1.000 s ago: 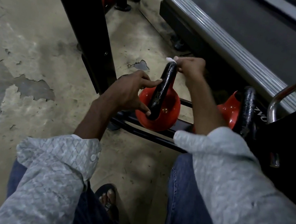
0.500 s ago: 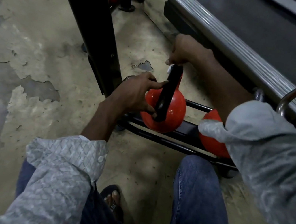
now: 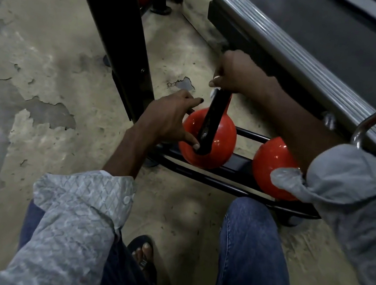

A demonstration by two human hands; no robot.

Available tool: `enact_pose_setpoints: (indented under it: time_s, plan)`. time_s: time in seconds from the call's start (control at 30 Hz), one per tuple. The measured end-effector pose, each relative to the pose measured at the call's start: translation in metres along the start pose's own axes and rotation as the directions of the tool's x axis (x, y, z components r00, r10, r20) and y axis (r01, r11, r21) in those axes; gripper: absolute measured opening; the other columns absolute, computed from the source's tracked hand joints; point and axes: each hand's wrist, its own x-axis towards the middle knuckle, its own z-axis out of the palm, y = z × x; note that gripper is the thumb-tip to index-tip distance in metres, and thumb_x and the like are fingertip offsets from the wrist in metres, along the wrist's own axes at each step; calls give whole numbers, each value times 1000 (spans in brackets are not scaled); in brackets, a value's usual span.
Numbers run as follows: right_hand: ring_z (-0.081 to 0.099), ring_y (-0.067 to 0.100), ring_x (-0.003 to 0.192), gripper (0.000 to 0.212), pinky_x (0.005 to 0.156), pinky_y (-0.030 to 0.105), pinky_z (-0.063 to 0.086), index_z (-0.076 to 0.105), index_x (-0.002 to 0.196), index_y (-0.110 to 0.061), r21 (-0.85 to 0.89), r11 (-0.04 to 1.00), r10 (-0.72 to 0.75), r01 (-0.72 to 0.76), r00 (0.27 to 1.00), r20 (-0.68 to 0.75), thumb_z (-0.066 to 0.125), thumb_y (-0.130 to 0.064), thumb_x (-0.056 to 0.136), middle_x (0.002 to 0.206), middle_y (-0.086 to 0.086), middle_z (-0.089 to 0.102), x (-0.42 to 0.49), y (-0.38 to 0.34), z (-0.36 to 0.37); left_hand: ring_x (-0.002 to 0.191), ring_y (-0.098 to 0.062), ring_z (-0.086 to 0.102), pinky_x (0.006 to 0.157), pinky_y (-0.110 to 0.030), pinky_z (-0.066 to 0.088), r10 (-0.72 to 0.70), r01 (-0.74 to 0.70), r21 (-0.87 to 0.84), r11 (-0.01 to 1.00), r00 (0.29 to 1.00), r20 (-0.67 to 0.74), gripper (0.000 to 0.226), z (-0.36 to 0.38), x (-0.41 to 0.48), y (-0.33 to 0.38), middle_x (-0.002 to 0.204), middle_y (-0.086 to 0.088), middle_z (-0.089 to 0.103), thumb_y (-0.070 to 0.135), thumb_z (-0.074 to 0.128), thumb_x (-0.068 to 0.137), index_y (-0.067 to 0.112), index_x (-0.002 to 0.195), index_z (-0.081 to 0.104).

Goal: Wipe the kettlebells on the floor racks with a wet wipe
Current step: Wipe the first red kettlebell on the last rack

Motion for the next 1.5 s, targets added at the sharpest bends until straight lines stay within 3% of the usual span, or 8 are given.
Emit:
enact_pose_setpoints:
  time_s: [0.23, 0.47, 0.63, 0.83, 0.97, 1.13, 1.3, 1.5]
  plan:
    - [54, 12, 93, 17, 77, 28, 48, 75, 105, -15, -89, 944, -323, 319, 945, -47, 66, -23, 93, 102, 2, 57, -87, -23, 43, 126, -25, 55, 94, -39, 48, -74, 78, 111, 991, 996, -41, 117, 0, -1, -3, 150, -4, 45, 68, 85, 59, 19, 154, 38]
    - [52, 12, 97, 19, 79, 26, 40, 76, 106, -15, 93, 991, -66, 93, 963, -261, 69, -27, 93, 108, 4, 58, -54, 3, 32, 126, -23, 56, 95, -42, 51, -73, 74, 83, 994, 997, -13, 126, 0, -2, -1, 151, -2, 44, 72, 86, 51, 22, 154, 35]
    - [48, 10, 91, 14, 77, 26, 39, 77, 102, -15, 88, 943, -301, 321, 935, -189, 69, -20, 92, 102, 6, 59, -96, -7, 47, 125, -23, 56, 90, -36, 48, -56, 58, 83, 995, 998, -27, 121, 1, 3, -3, 152, -2, 43, 63, 88, 58, 21, 156, 32]
    - [60, 10, 85, 12, 70, 11, 41, 79, 97, -14, 468, 881, 151, 63, 901, -406, 73, -21, 89, 94, 0, 67, -31, 31, 49, 125, -22, 57, 93, -40, 52, -50, 50, 12, 999, 999, 9, 129, 1, 5, 0, 151, 0, 43, 60, 94, 46, 31, 156, 33]
    - [65, 11, 78, 15, 69, 26, 50, 80, 96, -9, 759, 638, 406, -127, 893, -192, 71, -18, 89, 87, 5, 74, 2, 50, 52, 121, -17, 56, 89, -38, 52, -10, 11, -33, 999, 1000, 19, 124, 0, 5, 1, 148, 2, 44, 53, 95, 50, 40, 155, 31]
    - [52, 10, 53, 13, 51, 23, 42, 75, 76, -10, 937, 272, 533, -218, 845, 42, 69, -2, 84, 63, 4, 65, 6, 62, 74, 121, -21, 54, 93, -44, 52, 52, -51, -23, 998, 996, 72, 123, 3, 9, 0, 150, 0, 42, 48, 94, 54, 47, 155, 25]
    - [62, 6, 66, 4, 63, 25, 51, 70, 85, -17, 976, 218, 613, 1, 778, -138, 74, -17, 87, 80, 1, 72, -34, 35, 87, 121, -22, 53, 97, -48, 50, 65, -56, -75, 996, 992, 112, 123, 4, 13, -5, 151, -2, 41, 47, 95, 54, 46, 155, 25]
    - [68, 13, 76, 7, 69, 28, 54, 67, 86, -15, 896, 423, 550, 136, 747, -373, 73, -15, 90, 82, 0, 71, -119, -16, 118, 121, -26, 53, 97, -48, 52, 89, -69, -125, 990, 983, 162, 128, 5, 16, -13, 149, -5, 40, 48, 97, 53, 46, 156, 21]
